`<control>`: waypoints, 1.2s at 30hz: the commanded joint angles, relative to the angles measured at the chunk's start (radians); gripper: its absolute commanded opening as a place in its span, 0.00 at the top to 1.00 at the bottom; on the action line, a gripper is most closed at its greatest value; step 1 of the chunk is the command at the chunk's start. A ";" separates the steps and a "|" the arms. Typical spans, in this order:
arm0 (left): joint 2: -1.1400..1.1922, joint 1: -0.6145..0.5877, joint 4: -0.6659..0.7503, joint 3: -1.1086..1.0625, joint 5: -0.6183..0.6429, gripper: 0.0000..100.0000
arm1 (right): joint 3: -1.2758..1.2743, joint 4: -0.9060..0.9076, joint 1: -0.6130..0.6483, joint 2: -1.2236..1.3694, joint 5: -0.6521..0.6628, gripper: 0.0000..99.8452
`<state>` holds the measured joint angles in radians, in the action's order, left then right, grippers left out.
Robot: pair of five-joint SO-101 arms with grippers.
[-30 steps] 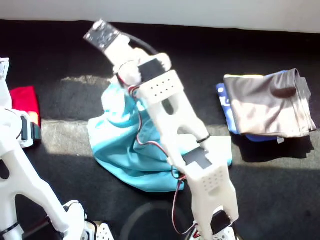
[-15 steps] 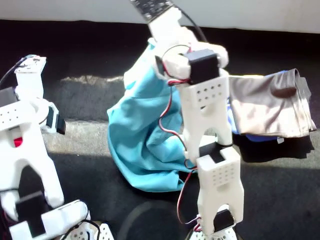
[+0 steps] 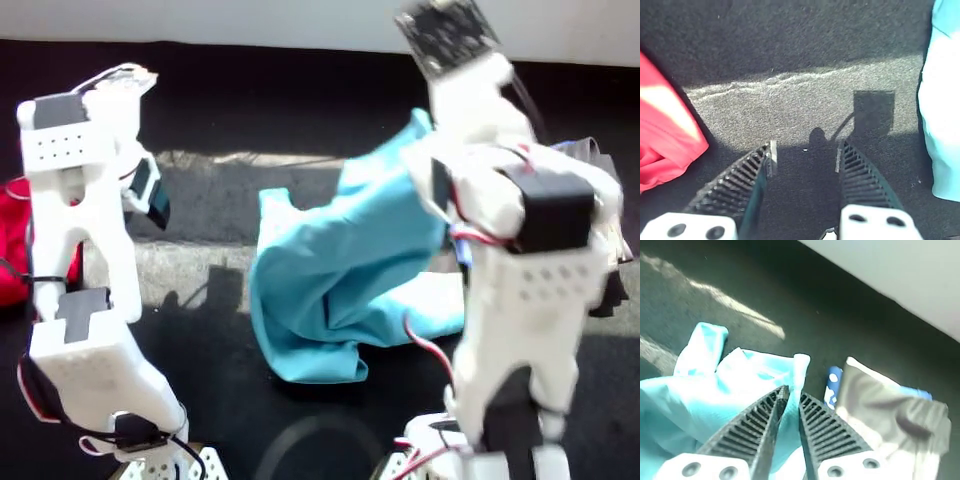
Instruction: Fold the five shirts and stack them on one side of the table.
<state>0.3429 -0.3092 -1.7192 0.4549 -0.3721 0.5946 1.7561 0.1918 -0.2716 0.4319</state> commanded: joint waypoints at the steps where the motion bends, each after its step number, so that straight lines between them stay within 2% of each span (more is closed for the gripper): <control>1: 0.018 0.087 -0.029 0.084 0.006 0.80 | -0.259 0.004 -0.116 -0.251 0.074 0.99; 5: 0.039 0.214 -0.029 0.085 0.034 0.80 | -0.423 0.002 -0.193 -0.418 0.129 0.99; 11: 0.077 0.344 -0.029 0.085 0.169 0.80 | -0.593 -0.045 -0.453 -0.559 0.199 0.99; 14: 0.090 0.390 -0.026 0.090 0.196 0.80 | -0.697 -0.105 -0.530 -0.598 0.199 0.99; 20: 0.148 0.503 0.026 0.171 0.288 0.80 | -0.855 -0.173 -0.530 -0.699 0.196 0.99; 26: 0.315 0.628 0.038 0.300 0.338 0.80 | -0.943 -0.173 -0.539 -0.799 0.196 0.99; 36: 0.657 0.636 0.043 0.699 0.338 0.80 | -1.084 -0.179 -0.538 -0.875 0.196 0.99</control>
<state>0.9597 0.3184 -1.6732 1.0426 -0.0407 -0.4856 1.5965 -0.3330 -1.1293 0.6237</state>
